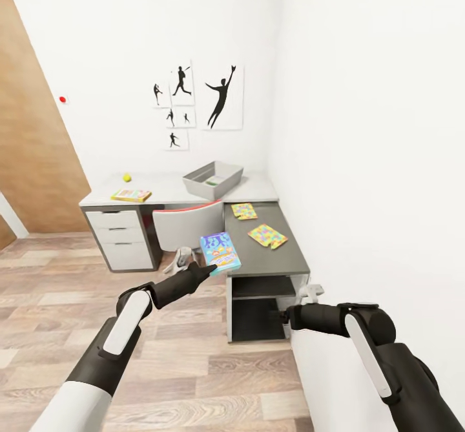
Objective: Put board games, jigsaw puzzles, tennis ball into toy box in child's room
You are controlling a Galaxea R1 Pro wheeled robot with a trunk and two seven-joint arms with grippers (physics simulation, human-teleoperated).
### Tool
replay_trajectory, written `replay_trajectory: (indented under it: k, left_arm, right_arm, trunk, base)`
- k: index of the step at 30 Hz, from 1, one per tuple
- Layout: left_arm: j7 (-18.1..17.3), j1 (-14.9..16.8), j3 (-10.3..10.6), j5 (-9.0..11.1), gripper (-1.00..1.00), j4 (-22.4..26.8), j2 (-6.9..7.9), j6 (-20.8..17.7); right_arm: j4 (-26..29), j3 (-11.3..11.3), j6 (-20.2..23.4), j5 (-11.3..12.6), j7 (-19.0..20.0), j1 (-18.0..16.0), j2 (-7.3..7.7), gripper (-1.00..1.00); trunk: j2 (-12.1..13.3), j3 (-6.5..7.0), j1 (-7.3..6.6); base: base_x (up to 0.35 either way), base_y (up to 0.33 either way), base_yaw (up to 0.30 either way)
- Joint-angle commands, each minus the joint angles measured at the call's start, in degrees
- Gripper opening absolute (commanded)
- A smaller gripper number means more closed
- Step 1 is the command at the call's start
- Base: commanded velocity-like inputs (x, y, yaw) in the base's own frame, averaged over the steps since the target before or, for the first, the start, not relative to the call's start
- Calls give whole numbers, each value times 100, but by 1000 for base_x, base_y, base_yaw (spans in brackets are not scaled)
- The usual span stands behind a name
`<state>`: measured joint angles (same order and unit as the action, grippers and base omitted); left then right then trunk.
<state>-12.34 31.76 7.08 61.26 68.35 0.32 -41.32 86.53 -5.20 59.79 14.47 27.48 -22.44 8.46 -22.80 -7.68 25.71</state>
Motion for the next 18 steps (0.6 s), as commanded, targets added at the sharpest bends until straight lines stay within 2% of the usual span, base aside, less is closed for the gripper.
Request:
replay_trajectory:
  k: [1, 18]
  left_arm:
    - [-11, 6, 3, 26, -100, 2, 3, -16]
    - [-9, 6, 3, 35, -100, 2, 19, -16]
  right_arm:
    - [4, -3, 21, -13, 21, -6, 3, 100]
    - [78, -7, 21, -12, 21, 2, 13, 100]
  trunk:
    - [-12, -12, 7]
    - [-12, -12, 7]
  base:
    - [340, 0, 0]
    - [340, 0, 0]
